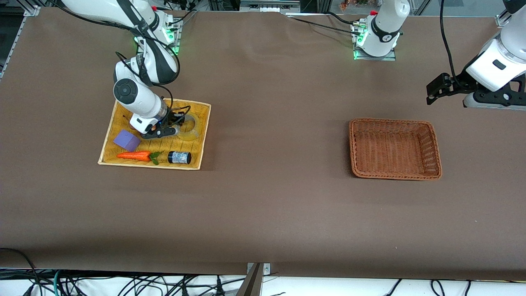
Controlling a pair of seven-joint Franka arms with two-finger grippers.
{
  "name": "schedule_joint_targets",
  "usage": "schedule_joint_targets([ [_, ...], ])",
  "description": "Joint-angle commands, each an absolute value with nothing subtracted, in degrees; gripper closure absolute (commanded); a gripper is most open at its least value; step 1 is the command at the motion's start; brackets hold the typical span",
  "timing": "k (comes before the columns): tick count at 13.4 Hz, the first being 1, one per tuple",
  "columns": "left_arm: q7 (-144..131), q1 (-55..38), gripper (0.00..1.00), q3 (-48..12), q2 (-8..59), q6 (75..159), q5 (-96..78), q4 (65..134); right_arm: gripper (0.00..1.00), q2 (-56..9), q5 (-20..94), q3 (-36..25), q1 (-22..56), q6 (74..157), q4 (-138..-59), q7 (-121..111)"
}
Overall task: Transfer tape with both arms
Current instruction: 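Reach the right gripper down to the yellow tape roll and grasp it, then lift the tape roll and set it on the table beside the tray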
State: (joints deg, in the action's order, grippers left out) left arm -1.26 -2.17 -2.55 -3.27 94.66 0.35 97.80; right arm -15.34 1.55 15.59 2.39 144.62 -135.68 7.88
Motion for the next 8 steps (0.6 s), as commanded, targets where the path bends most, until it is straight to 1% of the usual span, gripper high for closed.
schedule_joint_targets([
  [1,-0.9,-2.2,0.0,-2.5,-3.3,93.6,0.1,96.7,1.0,-13.7,0.9,16.4,2.3,144.1,-135.1,9.5],
  [3,-0.8,-2.2,0.0,-2.6,-3.3,93.6,0.1,96.7,1.0,-11.0,1.0,17.0,2.3,137.2,-131.2,9.6],
  [5,-0.8,-2.2,0.0,-2.5,-3.3,93.6,0.1,96.7,1.0,-8.4,0.9,17.2,2.2,127.6,-125.0,9.4],
  [7,-0.9,-2.2,0.0,-2.5,-3.3,93.6,0.1,96.7,1.0,-8.3,1.0,18.6,2.3,118.8,-117.1,9.5],
  [8,-0.9,-2.2,0.0,-2.5,-3.3,93.6,0.1,96.7,1.0,-8.7,1.1,19.4,2.7,116.5,-114.1,9.7],
])
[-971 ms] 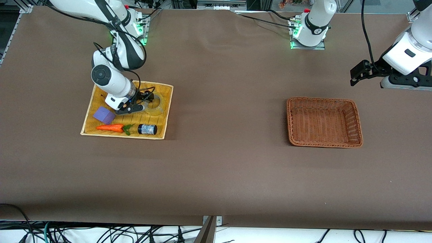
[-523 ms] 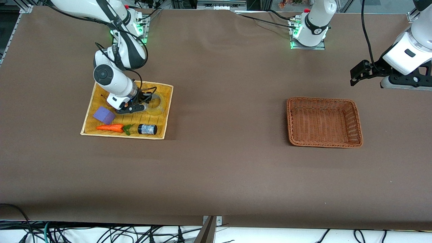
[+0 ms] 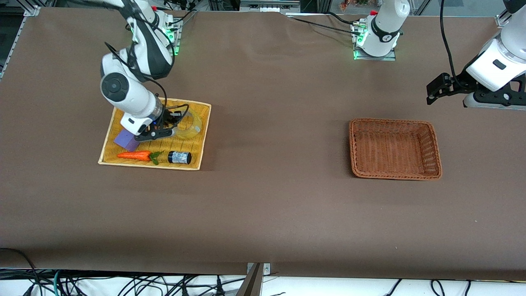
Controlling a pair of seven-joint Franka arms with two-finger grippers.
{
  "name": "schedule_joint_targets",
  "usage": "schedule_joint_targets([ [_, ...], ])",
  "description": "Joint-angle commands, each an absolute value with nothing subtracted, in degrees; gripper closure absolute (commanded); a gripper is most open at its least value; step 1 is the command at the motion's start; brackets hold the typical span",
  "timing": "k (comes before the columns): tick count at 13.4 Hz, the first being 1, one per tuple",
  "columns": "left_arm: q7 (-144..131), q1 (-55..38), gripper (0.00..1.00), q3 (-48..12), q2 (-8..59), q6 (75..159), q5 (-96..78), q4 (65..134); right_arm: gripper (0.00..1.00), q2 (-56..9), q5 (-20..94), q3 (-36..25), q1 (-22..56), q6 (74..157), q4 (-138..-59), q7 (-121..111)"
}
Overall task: Transfer tape with both arms
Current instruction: 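Lift the tape roll and set it on the table beside the tray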
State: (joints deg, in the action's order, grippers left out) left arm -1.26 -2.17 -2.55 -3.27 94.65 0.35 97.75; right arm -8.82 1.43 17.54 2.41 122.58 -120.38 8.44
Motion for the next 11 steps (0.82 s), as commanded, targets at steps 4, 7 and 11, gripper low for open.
schedule_joint_targets([
  [4,-0.9,-2.2,0.0,-2.5,-3.3,93.5,0.1,96.7,1.0,-14.0,1.1,19.5,12.5,115.4,-106.3,22.4],
  [7,-0.9,-2.2,0.0,-2.5,-3.3,93.5,0.1,96.7,1.0,-21.9,0.9,19.5,21.2,115.4,-98.5,35.1],
  [11,-0.9,-2.2,0.0,-2.5,-3.3,93.6,0.1,96.7,1.0,-35.6,-5.7,19.3,33.1,117.1,-85.4,53.5],
])
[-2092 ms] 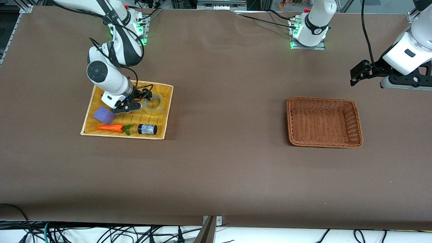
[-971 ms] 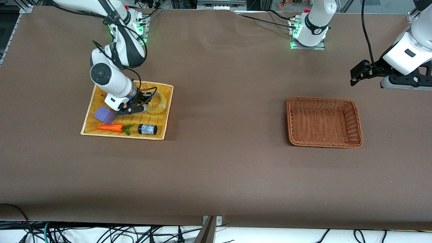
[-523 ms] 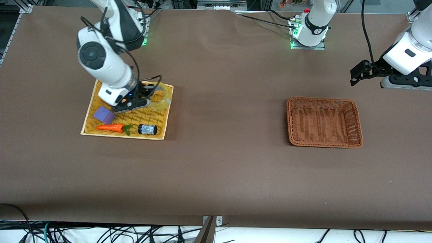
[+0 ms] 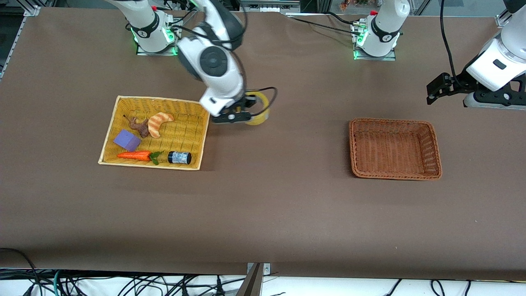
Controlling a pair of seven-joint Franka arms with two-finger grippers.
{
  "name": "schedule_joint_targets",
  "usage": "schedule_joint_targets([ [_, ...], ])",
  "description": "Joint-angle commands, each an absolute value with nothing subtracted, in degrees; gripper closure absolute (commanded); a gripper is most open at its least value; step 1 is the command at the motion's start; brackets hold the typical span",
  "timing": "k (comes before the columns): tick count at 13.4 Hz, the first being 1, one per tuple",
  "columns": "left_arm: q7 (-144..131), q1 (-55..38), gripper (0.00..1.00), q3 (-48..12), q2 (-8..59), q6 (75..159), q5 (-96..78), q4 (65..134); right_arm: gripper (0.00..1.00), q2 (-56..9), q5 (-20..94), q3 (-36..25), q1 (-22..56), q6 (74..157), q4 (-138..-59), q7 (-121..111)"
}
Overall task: Transfer tape with both arms
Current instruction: 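Lift the tape roll and set it on the table beside the tray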
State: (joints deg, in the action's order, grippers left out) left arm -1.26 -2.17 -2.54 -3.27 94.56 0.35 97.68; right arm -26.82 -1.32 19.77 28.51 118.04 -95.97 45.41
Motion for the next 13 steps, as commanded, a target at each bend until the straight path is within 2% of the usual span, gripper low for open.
schedule_joint_targets([
  [1,-0.9,-2.0,0.0,-2.5,-3.3,93.6,0.1,96.7,1.0,-38.8,-8.7,19.3,35.3,117.1,-81.9,57.5],
  [3,-1.0,-1.6,0.0,-2.1,-3.2,93.6,-0.6,96.8,1.0,-43.3,-12.6,19.3,38.4,117.5,-78.4,62.6],
  [10,-1.1,-1.7,0.0,-2.4,-3.2,93.5,-0.6,96.7,1.0,-49.4,-15.9,19.2,40.9,125.1,-78.5,68.8],
  [13,-0.3,-2.3,0.0,-2.5,-3.0,92.0,-0.7,96.8,0.81,-50.0,-16.2,19.2,41.0,125.8,-78.6,69.2],
])
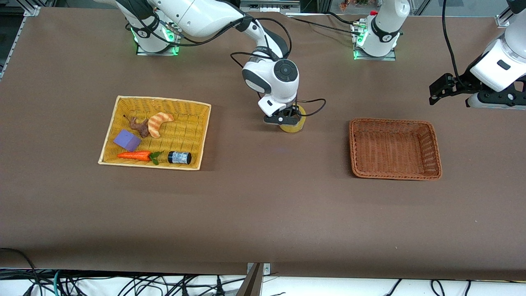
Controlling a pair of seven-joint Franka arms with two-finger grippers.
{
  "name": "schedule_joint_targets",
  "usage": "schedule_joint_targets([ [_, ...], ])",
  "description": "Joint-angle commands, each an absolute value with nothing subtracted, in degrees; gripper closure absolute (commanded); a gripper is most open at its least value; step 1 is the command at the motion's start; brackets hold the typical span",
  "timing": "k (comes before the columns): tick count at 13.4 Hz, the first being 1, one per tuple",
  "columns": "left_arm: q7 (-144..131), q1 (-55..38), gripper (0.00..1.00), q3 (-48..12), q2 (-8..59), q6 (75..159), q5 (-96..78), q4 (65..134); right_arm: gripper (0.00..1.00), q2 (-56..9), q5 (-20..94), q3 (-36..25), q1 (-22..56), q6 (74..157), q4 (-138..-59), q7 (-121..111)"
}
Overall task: Transfer tape with both arms
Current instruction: 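Release the tape with the right gripper while the left gripper reaches it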
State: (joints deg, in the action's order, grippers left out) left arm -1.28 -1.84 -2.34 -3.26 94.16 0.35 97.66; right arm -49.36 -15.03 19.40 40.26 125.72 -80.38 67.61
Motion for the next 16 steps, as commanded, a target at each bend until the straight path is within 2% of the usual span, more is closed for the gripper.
schedule_joint_targets([
  [1,-0.6,-2.5,0.0,-2.5,-2.1,91.3,-0.7,96.7,0.8,-50.0,-16.1,19.2,41.0,125.7,-78.6,69.1],
  [2,-0.6,-2.5,0.0,-2.5,-1.8,90.8,-0.8,96.7,0.69,-49.9,-16.1,19.2,40.8,125.7,-78.6,68.6],
  [3,-0.8,-2.5,0.0,-2.5,-1.8,90.4,-0.8,96.7,0.25,-49.7,-16.0,19.2,40.7,125.7,-78.6,68.3],
  [4,-0.8,-2.5,0.0,-2.5,-1.8,90.4,-0.7,96.8,0.0,-49.1,-15.8,19.2,40.5,125.2,-78.6,68.3],
  [8,-0.8,-3.3,0.0,-3.9,-1.8,87.5,-0.7,96.8,0.0,-43.0,-13.5,19.2,37.0,120.2,-78.6,67.2],
  [12,-0.7,-3.4,0.0,-6.2,-1.5,85.2,-1.5,97.9,0.0,-30.1,-8.7,19.2,28.1,114.3,-85.9,52.1],
  [14,-1.0,-3.5,0.0,-8.8,0.7,88.0,-5.2,99.7,0.0,-23.5,-3.5,19.2,22.3,112.1,-90.6,40.6],
  [16,-4.5,-3.5,0.0,-13.0,3.1,93.9,-5.2,101.9,0.0,-17.6,-3.1,19.2,17.5,107.8,-93.9,32.2],
])
